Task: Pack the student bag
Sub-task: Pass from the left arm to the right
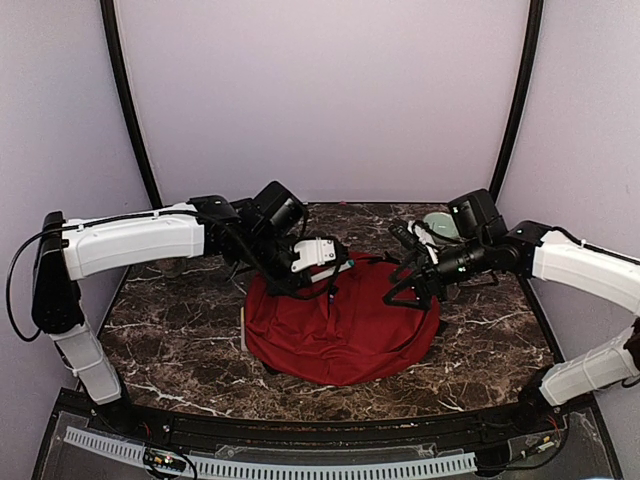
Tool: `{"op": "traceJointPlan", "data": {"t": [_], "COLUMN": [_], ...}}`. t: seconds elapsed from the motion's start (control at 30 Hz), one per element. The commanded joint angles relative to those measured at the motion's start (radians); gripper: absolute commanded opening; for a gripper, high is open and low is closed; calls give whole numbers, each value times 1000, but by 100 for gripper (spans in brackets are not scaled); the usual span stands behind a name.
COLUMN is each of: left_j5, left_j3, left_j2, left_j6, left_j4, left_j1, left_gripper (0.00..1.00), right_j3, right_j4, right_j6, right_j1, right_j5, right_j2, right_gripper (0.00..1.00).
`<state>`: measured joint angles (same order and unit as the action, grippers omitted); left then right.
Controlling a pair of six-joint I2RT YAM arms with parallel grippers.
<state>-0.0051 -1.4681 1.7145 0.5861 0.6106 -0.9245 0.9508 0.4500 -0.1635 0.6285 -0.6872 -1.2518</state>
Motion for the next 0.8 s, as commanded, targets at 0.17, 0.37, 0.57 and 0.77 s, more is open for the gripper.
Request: {"op": "traceJointPlan", "data": {"t": [0.17, 0.37, 0.57, 0.77], "left_j5": [132, 272, 281, 253], "left_j3": [-183, -292, -342, -338], "left_j2": [73, 126, 157, 157], "left_j6": [1, -13, -20, -49], "left_j4": [74, 188, 226, 216], "left_j1": [4, 1, -10, -21], "left_gripper": [0, 0, 0, 0], "right_j3": [65, 136, 195, 214], "right_j4": [-156, -133, -68, -72], "right_j6": [-81, -187, -273, -255], "right_j1": [15, 26, 66, 102], "right_j5": [36, 121, 90, 86], "right_j2": [-32, -85, -134, -137], "right_gripper": [70, 67, 60, 40]}}
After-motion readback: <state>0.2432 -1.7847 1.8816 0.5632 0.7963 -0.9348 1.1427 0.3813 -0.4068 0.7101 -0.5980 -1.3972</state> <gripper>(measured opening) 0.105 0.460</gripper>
